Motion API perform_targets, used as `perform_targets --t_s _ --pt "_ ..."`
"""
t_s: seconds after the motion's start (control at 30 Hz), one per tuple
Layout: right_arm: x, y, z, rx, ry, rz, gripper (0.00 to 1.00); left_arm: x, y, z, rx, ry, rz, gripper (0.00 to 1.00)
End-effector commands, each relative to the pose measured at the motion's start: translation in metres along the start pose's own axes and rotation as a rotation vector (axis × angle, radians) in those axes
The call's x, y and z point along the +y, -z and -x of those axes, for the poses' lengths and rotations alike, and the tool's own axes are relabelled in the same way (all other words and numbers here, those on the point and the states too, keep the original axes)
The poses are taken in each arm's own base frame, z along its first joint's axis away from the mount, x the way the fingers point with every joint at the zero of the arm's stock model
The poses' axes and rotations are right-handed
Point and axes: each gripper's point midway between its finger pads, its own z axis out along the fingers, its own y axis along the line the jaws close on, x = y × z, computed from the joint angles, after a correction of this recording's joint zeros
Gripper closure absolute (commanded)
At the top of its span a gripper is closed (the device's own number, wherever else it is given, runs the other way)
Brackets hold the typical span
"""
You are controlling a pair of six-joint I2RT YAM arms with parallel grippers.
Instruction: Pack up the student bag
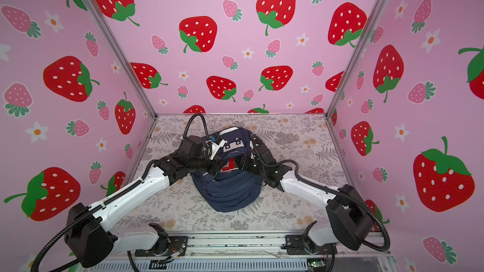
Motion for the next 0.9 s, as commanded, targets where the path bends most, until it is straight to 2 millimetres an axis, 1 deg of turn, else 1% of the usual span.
perform_targets --t_s 0.0,0.07,0.17,0.23,0.3,0.4,0.47,0.57,0.7,0.87 --pt "-0.002 0.027 0.006 -0.075 0.068 -0.067 0.58 -0.018 0.023 0.037 -0.124 -0.038 -0.071 1.0" --pt "-0.004 0.036 -0.001 -0.075 0.101 -0.1 0.63 -0.017 0.023 0.038 -0.126 -0.033 -0.072 1.0" --pt "-0.001 0.04 -0.021 -0.042 0.144 -0.111 0.78 -0.017 0.023 0.038 -0.127 -0.031 -0.074 1.0" --pt "0.004 0.035 -0.036 -0.011 0.176 -0.115 0.8 -0.017 0.023 0.038 -0.126 -0.033 -0.078 1.0" --pt "0.007 0.024 -0.05 0.022 0.206 -0.122 0.84 -0.017 0.023 0.037 -0.124 -0.031 -0.081 1.0" --pt "0.01 0.009 -0.06 0.05 0.211 -0.113 0.87 -0.017 0.022 0.036 -0.12 -0.029 -0.079 1.0" --pt "0.011 0.001 -0.063 0.059 0.214 -0.11 0.88 -0.016 0.022 0.035 -0.113 -0.031 -0.073 1.0" --pt "0.01 -0.008 -0.061 0.058 0.231 -0.134 0.89 -0.016 0.023 0.034 -0.112 -0.032 -0.072 1.0" --pt "0.014 -0.018 -0.045 0.022 0.258 -0.152 0.91 -0.016 0.023 0.034 -0.108 -0.034 -0.069 1.0" --pt "0.002 -0.033 -0.026 0.003 0.25 -0.196 0.91 -0.015 0.023 0.034 -0.107 -0.039 -0.067 1.0"
